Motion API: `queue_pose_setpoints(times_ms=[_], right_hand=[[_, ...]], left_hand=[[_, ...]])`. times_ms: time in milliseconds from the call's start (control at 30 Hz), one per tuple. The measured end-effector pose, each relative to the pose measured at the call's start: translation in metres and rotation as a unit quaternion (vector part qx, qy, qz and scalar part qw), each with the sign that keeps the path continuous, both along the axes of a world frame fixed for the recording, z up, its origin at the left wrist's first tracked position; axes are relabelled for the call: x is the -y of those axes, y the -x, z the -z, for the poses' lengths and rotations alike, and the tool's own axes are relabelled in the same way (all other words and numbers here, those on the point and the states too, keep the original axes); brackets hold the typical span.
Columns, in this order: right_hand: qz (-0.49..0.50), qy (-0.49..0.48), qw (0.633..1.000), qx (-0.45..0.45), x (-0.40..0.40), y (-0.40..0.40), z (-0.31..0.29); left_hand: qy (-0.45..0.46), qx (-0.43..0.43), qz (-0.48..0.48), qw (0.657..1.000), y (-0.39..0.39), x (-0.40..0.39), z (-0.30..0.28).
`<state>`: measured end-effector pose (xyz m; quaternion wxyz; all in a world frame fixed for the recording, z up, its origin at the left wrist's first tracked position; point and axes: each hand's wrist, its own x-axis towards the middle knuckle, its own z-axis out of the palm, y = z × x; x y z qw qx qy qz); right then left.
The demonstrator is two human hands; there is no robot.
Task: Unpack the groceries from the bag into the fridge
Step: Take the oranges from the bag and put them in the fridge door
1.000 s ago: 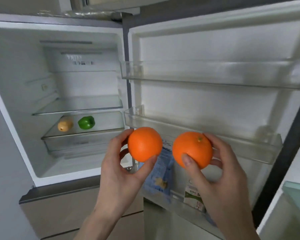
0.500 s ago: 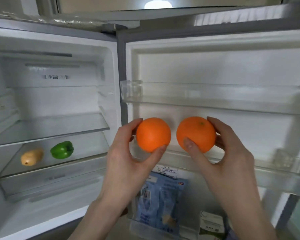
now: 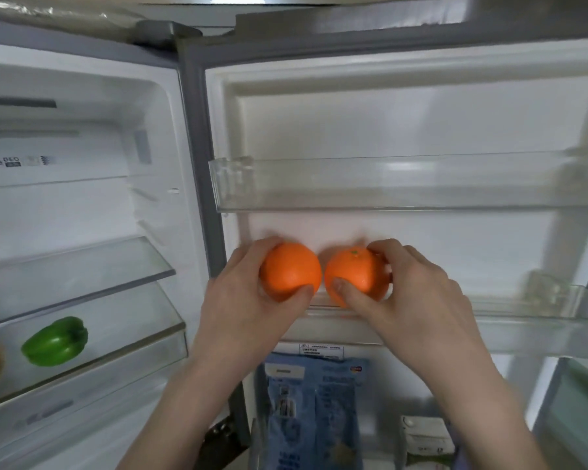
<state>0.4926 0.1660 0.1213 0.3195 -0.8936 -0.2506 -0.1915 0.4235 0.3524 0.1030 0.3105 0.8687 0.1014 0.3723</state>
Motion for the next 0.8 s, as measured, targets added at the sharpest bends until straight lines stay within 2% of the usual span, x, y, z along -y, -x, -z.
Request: queue_pose_setpoints(times_ms=[100, 267, 533, 700, 800], right_hand=[[0.016, 0.05, 0.998, -0.023, -0.004, 0.001, -0.003], [0.031, 0.075, 0.996, -0.042, -0.006, 0.003, -0.007], [0.03, 0.087, 0.996, -0.01, -0.006, 0.005, -0.004], [0.04, 0.039, 0.996, 0.066, -0.004, 0.005, 0.007], [0.037, -0.065, 0.99, 0.121, -0.001, 0.009, 0.02]], left_hand=[[-0.014, -0.041, 0.001, 0.999, 0.0, -0.003, -0.005], [-0.062, -0.082, 0.006, 0.995, -0.001, -0.005, -0.004], [-0.038, -0.034, -0.003, 0.999, 0.003, -0.001, -0.003], [-0.04, 0.016, -0.015, 0.999, 0.01, 0.006, 0.003], [-0.071, 0.084, -0.026, 0.994, 0.016, 0.011, 0.014]])
